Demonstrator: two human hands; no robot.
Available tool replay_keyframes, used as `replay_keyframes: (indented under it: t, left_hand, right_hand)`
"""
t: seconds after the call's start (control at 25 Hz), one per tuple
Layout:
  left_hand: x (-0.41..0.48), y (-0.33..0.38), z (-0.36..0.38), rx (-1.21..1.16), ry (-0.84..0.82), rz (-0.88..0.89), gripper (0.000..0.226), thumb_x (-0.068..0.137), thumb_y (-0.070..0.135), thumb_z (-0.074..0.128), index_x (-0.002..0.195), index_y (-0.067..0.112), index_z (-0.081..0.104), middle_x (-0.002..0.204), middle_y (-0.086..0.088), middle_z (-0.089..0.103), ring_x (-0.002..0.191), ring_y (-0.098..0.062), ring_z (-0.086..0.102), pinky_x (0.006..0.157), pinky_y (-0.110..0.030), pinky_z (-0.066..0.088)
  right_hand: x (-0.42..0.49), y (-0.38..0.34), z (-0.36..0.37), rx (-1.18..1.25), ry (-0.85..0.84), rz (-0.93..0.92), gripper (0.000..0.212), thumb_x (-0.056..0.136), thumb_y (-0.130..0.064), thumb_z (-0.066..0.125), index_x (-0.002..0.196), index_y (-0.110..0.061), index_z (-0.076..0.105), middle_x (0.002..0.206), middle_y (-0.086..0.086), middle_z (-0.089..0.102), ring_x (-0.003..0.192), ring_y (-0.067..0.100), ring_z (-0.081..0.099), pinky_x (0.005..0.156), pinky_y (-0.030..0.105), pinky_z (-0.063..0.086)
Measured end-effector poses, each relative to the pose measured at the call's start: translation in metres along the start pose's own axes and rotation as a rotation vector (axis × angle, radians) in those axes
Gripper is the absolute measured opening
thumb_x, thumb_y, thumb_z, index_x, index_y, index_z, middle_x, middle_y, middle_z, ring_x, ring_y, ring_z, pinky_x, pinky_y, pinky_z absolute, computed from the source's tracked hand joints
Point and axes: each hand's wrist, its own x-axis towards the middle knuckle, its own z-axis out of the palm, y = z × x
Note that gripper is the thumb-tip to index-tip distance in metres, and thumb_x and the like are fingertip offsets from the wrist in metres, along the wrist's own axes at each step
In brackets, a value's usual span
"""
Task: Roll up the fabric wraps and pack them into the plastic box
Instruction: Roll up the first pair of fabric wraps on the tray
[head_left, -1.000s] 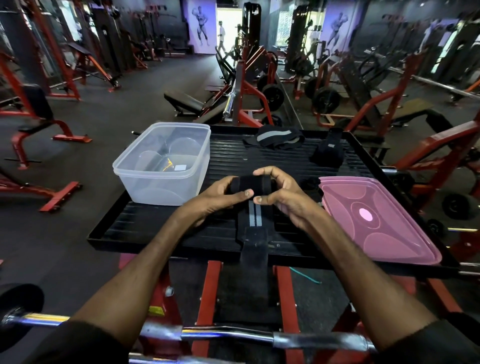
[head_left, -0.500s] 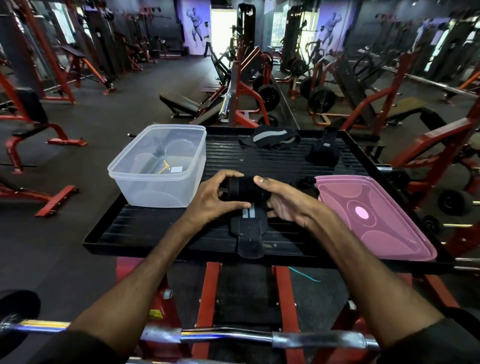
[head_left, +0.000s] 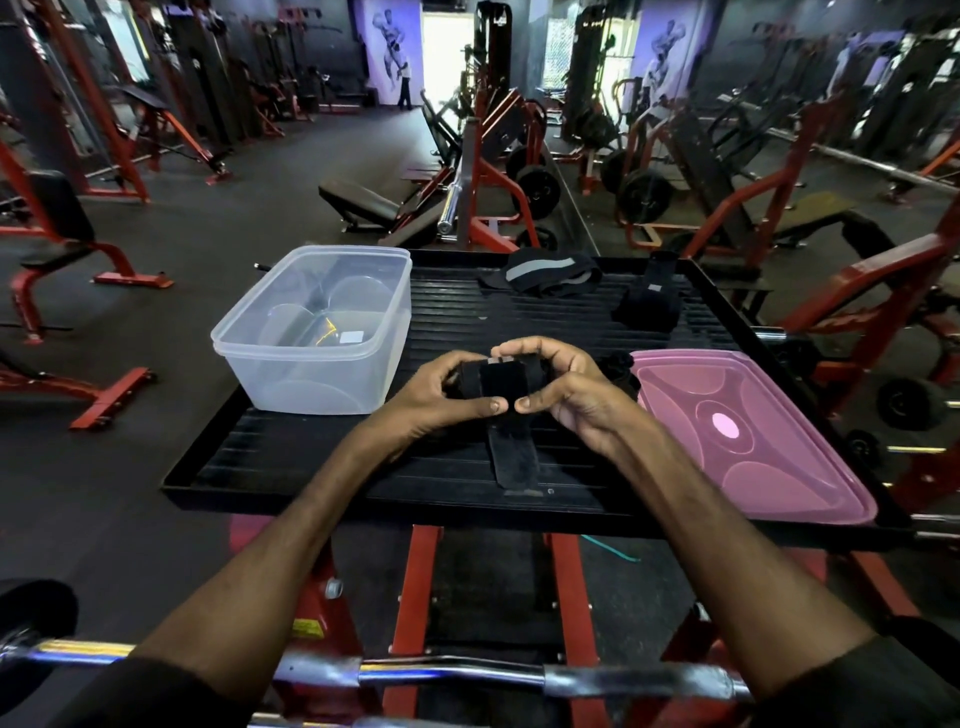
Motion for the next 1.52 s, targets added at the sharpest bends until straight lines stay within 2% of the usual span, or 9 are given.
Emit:
replay_keyframes:
  t: [0.16, 0.28, 0.4, 0.56, 0.72, 1.0, 1.16, 1.36, 1.52]
  left_hand:
    - [0.004, -0.008, -0.004, 0.121, 0.088, 0.141, 0.059, 0.070, 0.024, 0.092, 0.122, 0.021, 0.065, 0.115, 0.010, 0.072, 0.114, -0.011, 0.067, 0.104, -0.039, 0.052]
    - [0.003, -0.003, -0.007, 0.277, 0.110, 0.259, 0.066, 0.067, 0.030, 0.093, 0.125, 0.024, 0.063, 0.120, 0.014, 0.068, 0.118, -0.006, 0.063, 0.105, -0.038, 0.051]
    - [0.004, 0.002, -0.010, 0.399, 0.129, 0.418, 0.069, 0.069, 0.024, 0.092, 0.130, 0.013, 0.061, 0.125, 0.004, 0.067, 0.120, -0.006, 0.061, 0.107, -0.037, 0.049]
    - [0.007, 0.001, -0.008, 0.210, 0.097, 0.232, 0.069, 0.076, 0.019, 0.088, 0.136, 0.025, 0.055, 0.133, 0.008, 0.062, 0.126, -0.009, 0.058, 0.111, -0.041, 0.046]
    - [0.005, 0.005, -0.009, -0.146, -0.240, -0.151, 0.048, 0.092, 0.042, 0.069, 0.137, 0.033, 0.056, 0.136, 0.000, 0.063, 0.126, -0.022, 0.058, 0.117, -0.045, 0.034]
    - [0.008, 0.018, 0.000, -0.387, -0.061, -0.193, 0.049, 0.092, 0.047, 0.063, 0.135, 0.023, 0.057, 0.128, -0.005, 0.070, 0.120, -0.028, 0.066, 0.107, -0.054, 0.048]
    - [0.009, 0.015, 0.007, -0.379, 0.039, -0.175, 0.056, 0.086, 0.034, 0.076, 0.136, 0.018, 0.056, 0.127, -0.006, 0.070, 0.121, -0.025, 0.066, 0.104, -0.048, 0.052]
    - [0.005, 0.011, 0.009, -0.353, 0.138, -0.036, 0.061, 0.079, 0.019, 0.083, 0.134, 0.017, 0.057, 0.128, -0.003, 0.070, 0.124, -0.022, 0.064, 0.108, -0.043, 0.049]
    - [0.006, 0.009, 0.006, -0.076, 0.145, 0.091, 0.069, 0.065, 0.019, 0.092, 0.124, 0.029, 0.057, 0.127, -0.002, 0.067, 0.122, -0.018, 0.062, 0.110, -0.040, 0.048]
  right_hand:
    - [0.006, -0.014, -0.003, 0.234, -0.033, 0.111, 0.058, 0.080, 0.004, 0.064, 0.133, -0.018, 0.060, 0.129, 0.008, 0.067, 0.112, 0.021, 0.066, 0.090, 0.038, 0.054]
    - [0.009, -0.016, 0.002, -0.023, 0.021, 0.242, 0.048, 0.082, -0.028, 0.075, 0.127, -0.025, 0.060, 0.111, -0.003, 0.070, 0.098, 0.013, 0.068, 0.079, 0.031, 0.054]
    - [0.011, -0.008, 0.001, -0.087, -0.012, 0.283, 0.050, 0.082, -0.042, 0.075, 0.125, -0.021, 0.062, 0.112, 0.002, 0.070, 0.102, 0.022, 0.068, 0.093, 0.044, 0.053]
    - [0.012, -0.007, 0.005, 0.013, 0.093, 0.109, 0.028, 0.081, -0.026, 0.078, 0.108, -0.021, 0.069, 0.100, -0.001, 0.075, 0.100, 0.018, 0.070, 0.091, 0.046, 0.056]
    - [0.011, -0.008, 0.008, 0.068, 0.146, -0.041, 0.039, 0.080, -0.009, 0.079, 0.116, -0.016, 0.065, 0.107, 0.002, 0.072, 0.099, 0.017, 0.069, 0.081, 0.033, 0.058]
    - [0.009, -0.013, 0.009, -0.262, 0.150, -0.286, 0.053, 0.071, 0.012, 0.082, 0.117, -0.005, 0.061, 0.111, -0.001, 0.066, 0.102, 0.004, 0.064, 0.087, 0.023, 0.052]
    - [0.013, -0.007, 0.010, -0.596, 0.169, -0.505, 0.054, 0.064, 0.005, 0.084, 0.112, -0.005, 0.060, 0.128, 0.005, 0.064, 0.126, 0.017, 0.059, 0.108, 0.039, 0.046]
    - [0.013, -0.025, 0.007, 0.047, 0.063, 0.023, 0.068, 0.071, -0.002, 0.075, 0.131, -0.027, 0.056, 0.127, -0.001, 0.065, 0.112, 0.014, 0.063, 0.091, 0.041, 0.049]
    - [0.009, -0.018, 0.009, 0.114, 0.011, 0.168, 0.050, 0.077, -0.015, 0.074, 0.125, -0.026, 0.061, 0.107, -0.002, 0.072, 0.092, 0.012, 0.069, 0.077, 0.036, 0.054]
